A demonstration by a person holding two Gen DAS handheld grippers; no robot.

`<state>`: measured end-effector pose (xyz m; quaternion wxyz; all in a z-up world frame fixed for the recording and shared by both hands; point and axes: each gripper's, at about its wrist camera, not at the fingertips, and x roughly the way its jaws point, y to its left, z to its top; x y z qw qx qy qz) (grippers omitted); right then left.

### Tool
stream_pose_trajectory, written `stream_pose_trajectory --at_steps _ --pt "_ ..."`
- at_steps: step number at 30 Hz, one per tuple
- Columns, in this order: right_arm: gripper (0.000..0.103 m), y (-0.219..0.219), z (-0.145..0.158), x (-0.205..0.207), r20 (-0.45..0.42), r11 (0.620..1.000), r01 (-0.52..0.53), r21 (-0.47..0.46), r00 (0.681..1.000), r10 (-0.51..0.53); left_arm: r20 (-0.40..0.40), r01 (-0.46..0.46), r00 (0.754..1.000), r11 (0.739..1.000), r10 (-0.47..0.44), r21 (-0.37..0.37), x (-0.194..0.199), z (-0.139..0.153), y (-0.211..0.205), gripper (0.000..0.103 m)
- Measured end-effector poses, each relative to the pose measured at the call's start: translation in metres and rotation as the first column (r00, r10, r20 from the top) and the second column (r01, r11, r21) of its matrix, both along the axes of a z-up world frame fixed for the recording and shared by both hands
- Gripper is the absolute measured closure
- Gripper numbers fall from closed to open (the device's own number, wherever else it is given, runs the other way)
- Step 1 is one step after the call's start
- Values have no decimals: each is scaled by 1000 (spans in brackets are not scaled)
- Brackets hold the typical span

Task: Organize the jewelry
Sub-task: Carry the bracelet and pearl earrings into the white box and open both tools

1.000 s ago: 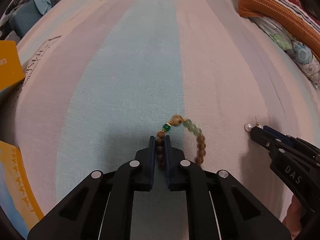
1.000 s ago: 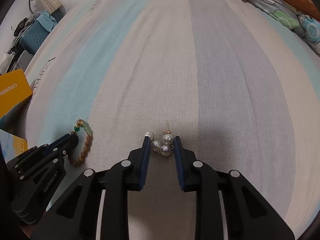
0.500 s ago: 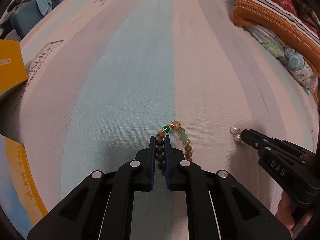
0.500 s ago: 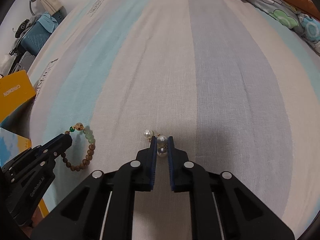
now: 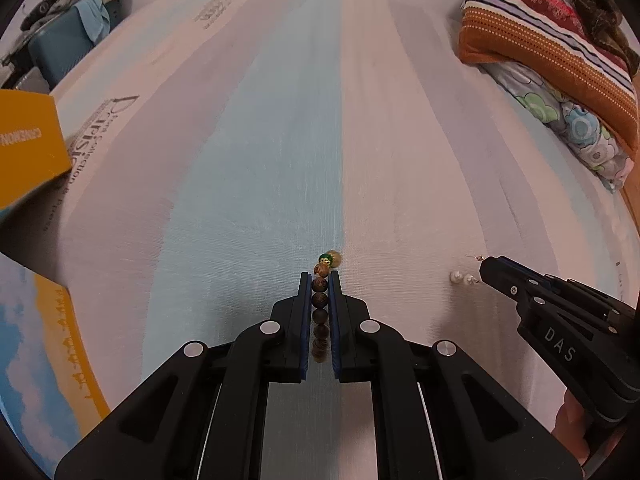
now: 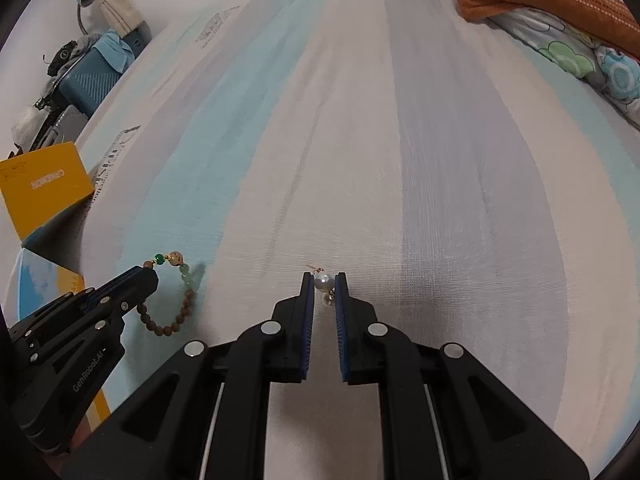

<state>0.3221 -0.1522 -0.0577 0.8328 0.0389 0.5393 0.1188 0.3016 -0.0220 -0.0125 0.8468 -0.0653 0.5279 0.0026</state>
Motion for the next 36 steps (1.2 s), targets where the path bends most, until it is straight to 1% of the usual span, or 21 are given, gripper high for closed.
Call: stream_pose_trajectory --at_steps 6,10,25,33,36 --pt "93 0 10 -9 17 1000 -3 3 1000 3 9 -3 1000 1000 3 19 -9 15 -2 96" --pt "93 1 14 -15 14 1000 3 -1 1000 -3 16 -7 1000 1000 7 29 -19 24 0 96" --pt "93 16 44 -60 55 999 -8 -31 998 10 46 -17 999 999 15 44 -62 52 9 96" --pt "93 14 61 -86 84 1000 -8 -16 996 9 68 -29 997 998 26 47 -84 67 10 96" --pt "93 16 64 -93 78 1000 -6 -13 997 7 73 -30 997 998 27 46 -92 71 11 96"
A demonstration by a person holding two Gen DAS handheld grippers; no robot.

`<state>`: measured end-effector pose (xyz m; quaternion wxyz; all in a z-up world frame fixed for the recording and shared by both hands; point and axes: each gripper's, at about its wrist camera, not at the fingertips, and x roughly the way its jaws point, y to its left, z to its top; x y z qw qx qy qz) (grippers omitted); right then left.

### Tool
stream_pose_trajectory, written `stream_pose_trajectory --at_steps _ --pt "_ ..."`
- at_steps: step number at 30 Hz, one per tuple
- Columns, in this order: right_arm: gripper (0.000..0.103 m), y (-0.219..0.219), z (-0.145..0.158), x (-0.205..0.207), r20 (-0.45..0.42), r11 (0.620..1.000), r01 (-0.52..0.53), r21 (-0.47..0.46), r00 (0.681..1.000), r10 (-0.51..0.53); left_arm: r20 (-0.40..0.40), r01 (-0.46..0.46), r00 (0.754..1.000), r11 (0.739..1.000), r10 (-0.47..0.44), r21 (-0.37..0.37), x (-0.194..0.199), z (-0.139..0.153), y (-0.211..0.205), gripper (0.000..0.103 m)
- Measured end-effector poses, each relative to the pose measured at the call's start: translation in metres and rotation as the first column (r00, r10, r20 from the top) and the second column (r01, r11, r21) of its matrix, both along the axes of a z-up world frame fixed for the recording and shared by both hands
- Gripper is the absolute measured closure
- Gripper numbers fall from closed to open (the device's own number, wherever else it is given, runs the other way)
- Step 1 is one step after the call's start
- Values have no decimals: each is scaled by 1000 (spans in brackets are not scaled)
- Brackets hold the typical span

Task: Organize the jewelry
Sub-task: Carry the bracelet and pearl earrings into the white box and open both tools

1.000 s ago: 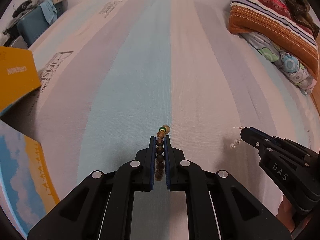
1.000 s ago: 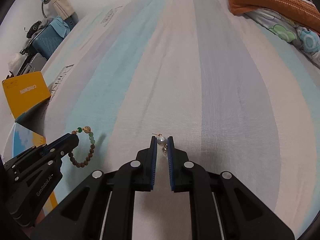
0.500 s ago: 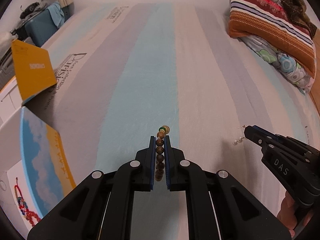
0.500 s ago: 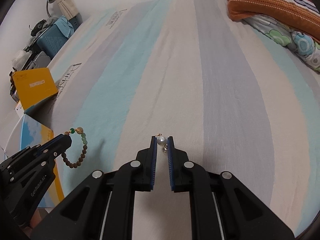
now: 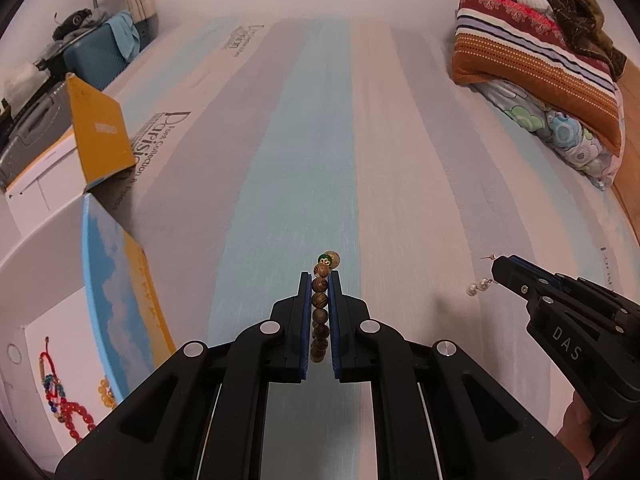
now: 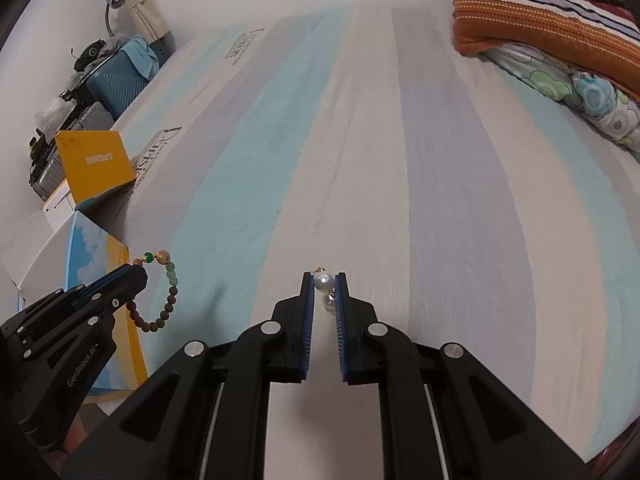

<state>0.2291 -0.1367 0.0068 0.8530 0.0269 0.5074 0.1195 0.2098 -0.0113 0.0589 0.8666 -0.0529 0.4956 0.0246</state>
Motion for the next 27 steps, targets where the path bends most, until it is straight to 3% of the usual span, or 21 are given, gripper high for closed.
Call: stream_pose_trajectory --at_steps 10,18,27 --pt "93 9 16 -14 21 999 -7 -34 1000 8 5 -28 1000 1000 28 10 -18 16 11 96" --pt "93 22 38 -21 19 998 -23 -58 1000 24 11 -80 997 997 80 7 -34 35 43 96" --pt "93 56 64 -40 39 996 -45 -76 998 48 43 -103 994 995 104 -11 -60 71 77 96"
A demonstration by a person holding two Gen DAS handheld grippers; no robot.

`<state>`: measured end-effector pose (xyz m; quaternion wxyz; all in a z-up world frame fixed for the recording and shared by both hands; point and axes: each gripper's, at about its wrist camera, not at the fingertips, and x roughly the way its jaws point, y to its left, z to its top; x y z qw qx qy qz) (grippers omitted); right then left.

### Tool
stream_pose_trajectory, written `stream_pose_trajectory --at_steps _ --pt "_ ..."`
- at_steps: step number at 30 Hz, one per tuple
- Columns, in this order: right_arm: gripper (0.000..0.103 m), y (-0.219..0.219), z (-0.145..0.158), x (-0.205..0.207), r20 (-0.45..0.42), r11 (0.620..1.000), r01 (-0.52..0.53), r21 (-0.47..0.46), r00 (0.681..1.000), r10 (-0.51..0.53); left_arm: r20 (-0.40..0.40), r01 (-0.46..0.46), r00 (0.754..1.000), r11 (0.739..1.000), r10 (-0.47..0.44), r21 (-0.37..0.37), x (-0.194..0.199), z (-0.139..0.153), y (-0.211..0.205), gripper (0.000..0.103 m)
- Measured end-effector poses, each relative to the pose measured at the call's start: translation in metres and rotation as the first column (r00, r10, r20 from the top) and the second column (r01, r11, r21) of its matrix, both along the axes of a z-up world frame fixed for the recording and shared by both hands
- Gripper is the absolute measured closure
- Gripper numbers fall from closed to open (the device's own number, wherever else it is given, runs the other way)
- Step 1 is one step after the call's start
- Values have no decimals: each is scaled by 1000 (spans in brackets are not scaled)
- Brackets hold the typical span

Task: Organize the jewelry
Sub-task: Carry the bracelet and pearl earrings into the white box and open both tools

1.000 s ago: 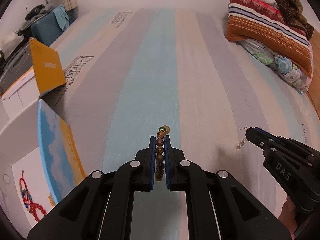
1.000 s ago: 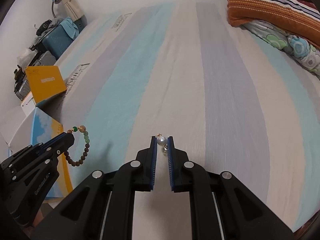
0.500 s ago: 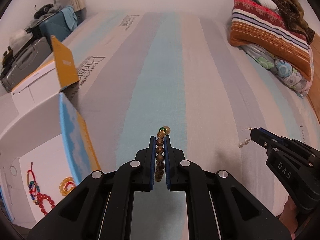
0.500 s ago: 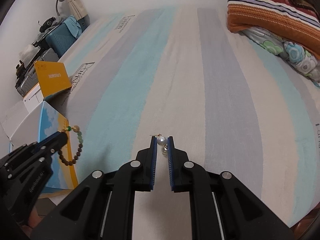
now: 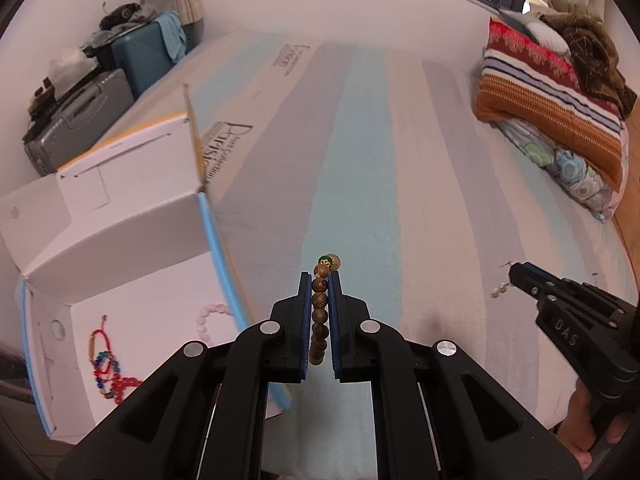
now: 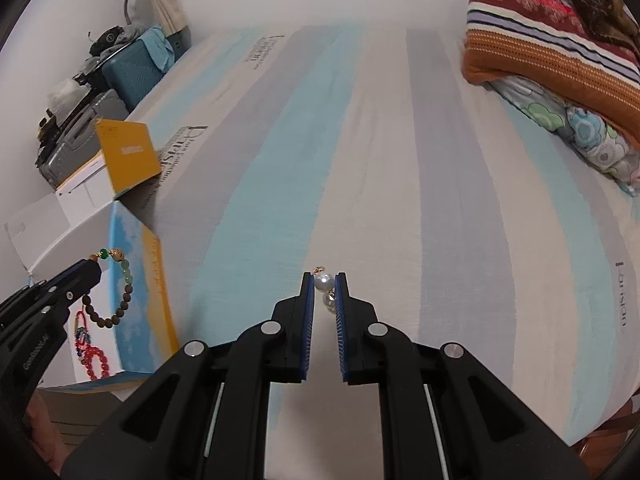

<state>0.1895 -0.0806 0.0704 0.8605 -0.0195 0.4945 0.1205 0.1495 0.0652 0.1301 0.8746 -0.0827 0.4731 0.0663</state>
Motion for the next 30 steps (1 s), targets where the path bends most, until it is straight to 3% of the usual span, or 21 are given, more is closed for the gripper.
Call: stream_pose_trajectory --at_steps 11,22,30 --pt "93 85 17 -33 20 993 -118 -5 993 118 19 -99 995 995 99 22 -46 17 71 95" --pt "93 184 16 -68 19 967 -255 -18 967 255 -10 -230 973 973 230 25 -100 -1 166 95" --pt "93 245 -8 -82 -10 939 -344 -31 939 343 -43 -289 956 957 290 27 -119 -23 209 95"
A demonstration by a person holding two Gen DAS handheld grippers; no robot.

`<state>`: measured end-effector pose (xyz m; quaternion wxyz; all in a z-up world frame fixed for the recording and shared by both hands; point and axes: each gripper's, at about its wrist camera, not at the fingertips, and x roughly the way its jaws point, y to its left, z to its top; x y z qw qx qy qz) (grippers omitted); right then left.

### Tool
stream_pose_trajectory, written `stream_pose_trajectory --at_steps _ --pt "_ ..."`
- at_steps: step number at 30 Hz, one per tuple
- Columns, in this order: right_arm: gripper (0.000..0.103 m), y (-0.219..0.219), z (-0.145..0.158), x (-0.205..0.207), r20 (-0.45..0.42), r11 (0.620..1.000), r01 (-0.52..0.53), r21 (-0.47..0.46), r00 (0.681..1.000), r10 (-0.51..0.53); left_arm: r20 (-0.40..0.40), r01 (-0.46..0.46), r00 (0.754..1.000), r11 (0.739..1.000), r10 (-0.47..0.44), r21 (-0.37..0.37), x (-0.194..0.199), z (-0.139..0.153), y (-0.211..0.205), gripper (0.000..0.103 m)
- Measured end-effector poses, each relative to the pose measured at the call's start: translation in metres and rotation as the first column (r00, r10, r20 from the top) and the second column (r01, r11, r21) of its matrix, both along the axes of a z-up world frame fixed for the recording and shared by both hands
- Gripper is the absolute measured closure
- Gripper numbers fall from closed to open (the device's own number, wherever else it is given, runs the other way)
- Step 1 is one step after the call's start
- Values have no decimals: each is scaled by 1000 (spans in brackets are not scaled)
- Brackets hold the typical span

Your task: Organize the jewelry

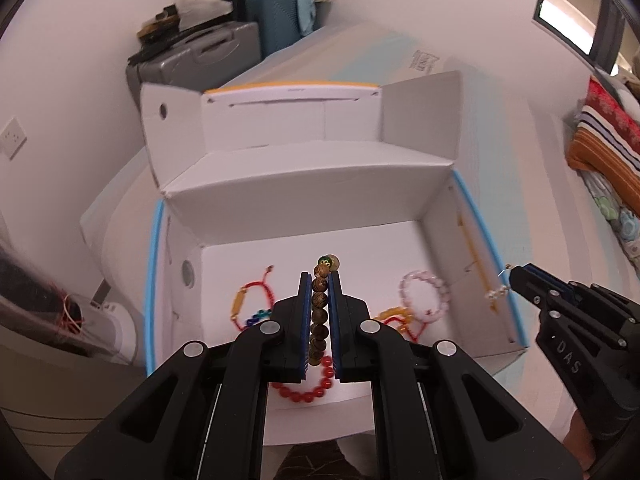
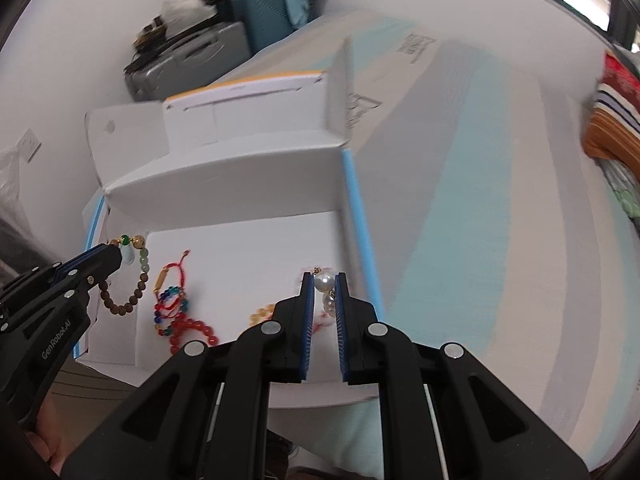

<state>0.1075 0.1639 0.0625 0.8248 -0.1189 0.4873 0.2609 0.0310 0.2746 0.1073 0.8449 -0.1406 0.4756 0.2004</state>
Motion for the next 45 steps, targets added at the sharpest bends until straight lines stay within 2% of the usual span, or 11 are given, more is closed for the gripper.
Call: stream_pose_trajectory --at_steps 15,24,26,28,30,32,35,37,39,41,45 --pt "93 46 -67 16 -117 998 -32 -60 993 25 -95 -33 995 998 29 -46 -2 -62 43 95" --pt "91 51 -81 20 -146 997 -32 -73 989 22 -120 -42 992 997 34 -65 3 -75 52 91" --pt "88 50 -80 20 -157 998 -34 -61 987 24 -116 -50 992 997 43 -64 2 -75 53 82" --pt "65 48 -76 19 -145 998 -32 -45 989 25 -108 -61 993 996 55 -60 -1 -72 54 77" --pt "61 45 -68 15 -113 999 -33 -35 993 29 -99 -65 993 996 59 -59 -4 -69 55 68" --pt "54 42 -62 12 -106 999 -39 -15 994 37 -76 -67 995 996 63 -60 -11 -63 54 64" --pt "47 39 -50 4 -66 999 -47 -1 997 46 -48 -75 996 997 74 -19 -21 -54 48 49" --pt "40 33 -41 -3 -39 998 -51 21 998 52 -25 -79 997 997 79 11 -29 -47 42 45" --pt "37 29 -35 -7 -20 998 -54 33 998 54 3 -80 997 997 80 16 -37 -40 38 36" --pt "34 21 -24 -16 15 997 -57 48 998 56 31 -80 996 997 80 23 -47 -34 33 33" --pt "28 9 -10 -36 87 996 -62 69 995 56 89 -104 991 993 98 63 -67 -22 22 18"
